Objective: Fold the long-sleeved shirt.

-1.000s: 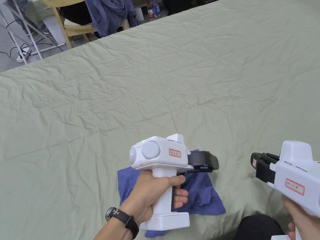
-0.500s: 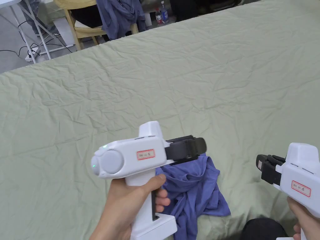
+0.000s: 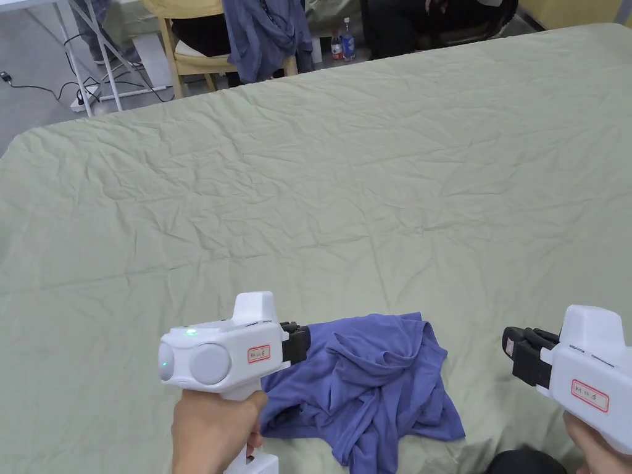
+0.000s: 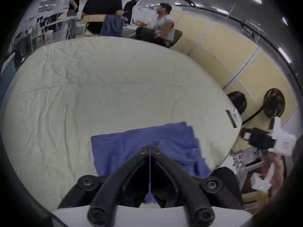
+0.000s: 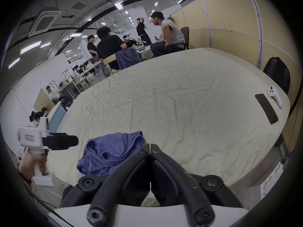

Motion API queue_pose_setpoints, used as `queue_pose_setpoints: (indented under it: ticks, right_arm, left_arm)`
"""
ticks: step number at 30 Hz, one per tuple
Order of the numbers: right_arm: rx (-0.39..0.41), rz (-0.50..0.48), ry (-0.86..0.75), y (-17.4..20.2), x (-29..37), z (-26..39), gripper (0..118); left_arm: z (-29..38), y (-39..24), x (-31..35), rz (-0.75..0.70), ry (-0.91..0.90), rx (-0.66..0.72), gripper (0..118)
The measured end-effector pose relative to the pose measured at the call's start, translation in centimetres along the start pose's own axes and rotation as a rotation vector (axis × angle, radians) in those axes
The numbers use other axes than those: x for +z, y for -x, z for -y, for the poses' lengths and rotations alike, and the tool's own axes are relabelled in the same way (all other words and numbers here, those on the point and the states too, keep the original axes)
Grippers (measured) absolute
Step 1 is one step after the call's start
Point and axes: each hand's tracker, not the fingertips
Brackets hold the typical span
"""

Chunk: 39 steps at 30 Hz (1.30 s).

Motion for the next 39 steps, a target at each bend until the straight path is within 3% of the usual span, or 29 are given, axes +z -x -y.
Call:
queue_pose_setpoints:
  ticks: [4,13,22,32,39]
  right_arm:
    - [0.006,0.004,0.007,-0.1,0.0,-0.1,0]
    - [-0.009,0.025,0.025,-1.2,0.0,0.2,0]
    - [-0.009,0.035,0.018,-1.6,1.0,0.0,0]
    - [0.101,-0.022,-0.036,3.2,2.8,-1.0,0]
    - [0.215,-0.082,-0.047,8.5,3.4,-0.1,0]
  left_arm:
    - [-0.5,-0.4,-4.2,-0.059,0.095,-0.055,0]
    - [2.9,-8.0,-6.1,0.147,0.172,-0.146,0]
    - [6.8,-12.1,-9.0,0.175,0.239,-0.159,0]
    - [4.6,-9.4,2.0,0.163,-0.029,-0.084,0]
    - [6.3,-2.2,9.8,-0.032,-0.166,0.048,0]
